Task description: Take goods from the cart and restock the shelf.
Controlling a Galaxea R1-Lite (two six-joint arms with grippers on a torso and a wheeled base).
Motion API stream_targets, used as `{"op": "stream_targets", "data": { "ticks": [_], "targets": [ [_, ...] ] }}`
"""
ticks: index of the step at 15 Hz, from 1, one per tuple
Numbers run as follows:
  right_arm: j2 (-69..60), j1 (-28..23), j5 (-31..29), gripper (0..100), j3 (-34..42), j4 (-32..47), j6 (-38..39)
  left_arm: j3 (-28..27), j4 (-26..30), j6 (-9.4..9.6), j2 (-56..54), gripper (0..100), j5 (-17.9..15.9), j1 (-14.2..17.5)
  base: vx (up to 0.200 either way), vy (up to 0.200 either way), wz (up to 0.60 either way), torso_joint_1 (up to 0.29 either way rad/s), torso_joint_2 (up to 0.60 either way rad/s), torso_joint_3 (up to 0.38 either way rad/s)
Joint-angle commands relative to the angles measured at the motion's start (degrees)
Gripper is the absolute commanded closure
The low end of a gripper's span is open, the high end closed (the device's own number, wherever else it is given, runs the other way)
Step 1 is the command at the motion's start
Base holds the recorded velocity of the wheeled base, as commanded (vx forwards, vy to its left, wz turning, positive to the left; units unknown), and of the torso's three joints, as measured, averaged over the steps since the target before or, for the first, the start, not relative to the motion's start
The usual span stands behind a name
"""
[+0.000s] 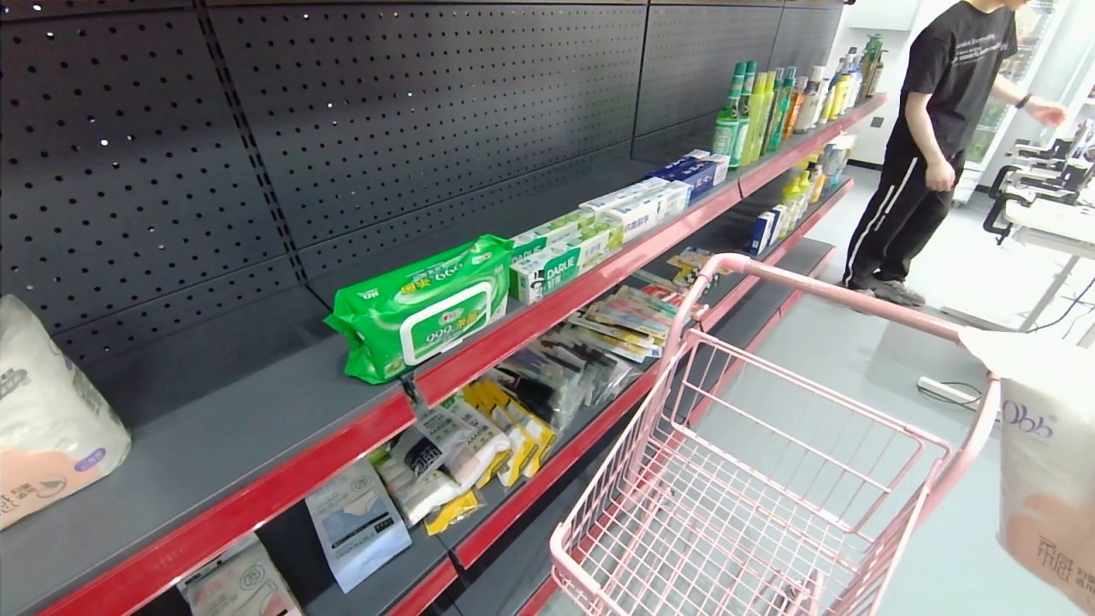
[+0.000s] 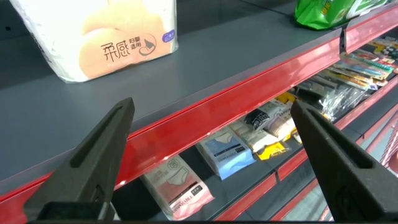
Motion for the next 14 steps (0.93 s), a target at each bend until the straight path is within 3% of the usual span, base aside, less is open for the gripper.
{"op": "stream_targets", "data": {
  "ticks": [1, 6, 14],
  "targets": [
    [-1.00, -0.65, -0.08, 100, 0.22, -0.01, -0.19, 0.00, 0.02, 0.01, 0.05, 0, 0.01, 0.03, 0.000, 0.000, 0.00, 0.000, 0.00, 0.000],
    [-0.91, -1.79, 0.36, 100, 0.31, -0.09, -0.72, 0.00, 0.02, 0.01, 0.05, 0, 0.01, 0.03, 0.000, 0.000, 0.00, 0.000, 0.00, 0.000],
    [1.63, -1.53, 1.06, 100, -0.31, -0.89, -0.80, -0.09, 0.02, 0.01, 0.05, 0, 0.01, 0.03, 0.000, 0.000, 0.00, 0.156, -0.36, -0.204]
  ]
}}
